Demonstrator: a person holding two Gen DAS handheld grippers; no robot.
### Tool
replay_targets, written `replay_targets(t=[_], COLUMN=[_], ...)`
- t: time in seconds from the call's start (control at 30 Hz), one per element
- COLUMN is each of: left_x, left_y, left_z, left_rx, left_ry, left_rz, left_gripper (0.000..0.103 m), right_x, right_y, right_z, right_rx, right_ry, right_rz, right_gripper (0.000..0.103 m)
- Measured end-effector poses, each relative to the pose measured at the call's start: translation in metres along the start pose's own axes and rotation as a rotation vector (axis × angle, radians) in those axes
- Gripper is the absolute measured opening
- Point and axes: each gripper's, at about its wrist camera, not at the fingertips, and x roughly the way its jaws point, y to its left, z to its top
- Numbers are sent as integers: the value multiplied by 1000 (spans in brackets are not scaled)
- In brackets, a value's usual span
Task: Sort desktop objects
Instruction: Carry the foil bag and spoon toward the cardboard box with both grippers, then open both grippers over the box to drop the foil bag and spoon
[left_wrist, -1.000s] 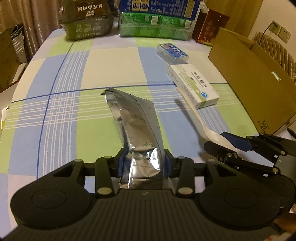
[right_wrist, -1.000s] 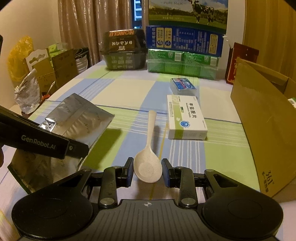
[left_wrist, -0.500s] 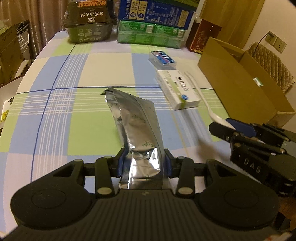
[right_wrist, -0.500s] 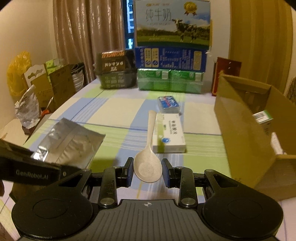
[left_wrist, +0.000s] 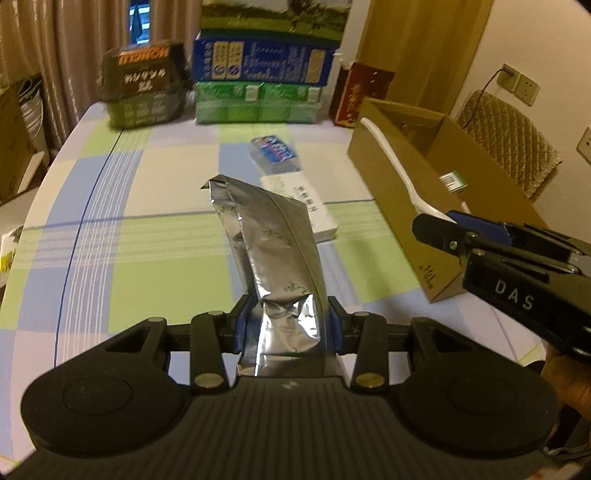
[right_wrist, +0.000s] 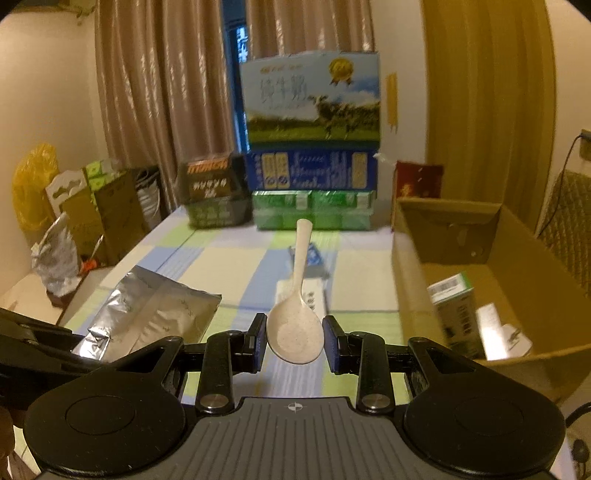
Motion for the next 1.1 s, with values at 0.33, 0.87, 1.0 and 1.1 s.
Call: replay_targets(t=[0.33,0.87,1.0,1.1], left_x=[-1,46,65,81], left_y=[-60,-176,-196,-206], left_z=[39,100,109,113], left_rx=[57,167,180,189], left_ry=[-37,-32,-13,5], left_rz=[-73,-212,-233,-247], left_gripper=[36,36,36,36], right_x=[-29,-44,-41,-37], right_y=[-70,-191,-203,-210], right_z=[30,35,34,33], right_rx=[26,59,72,79], right_ry=[-49,-37,-29,-25], right_rz=[-101,-249,-257,-264], right_gripper=[29,29,29,29])
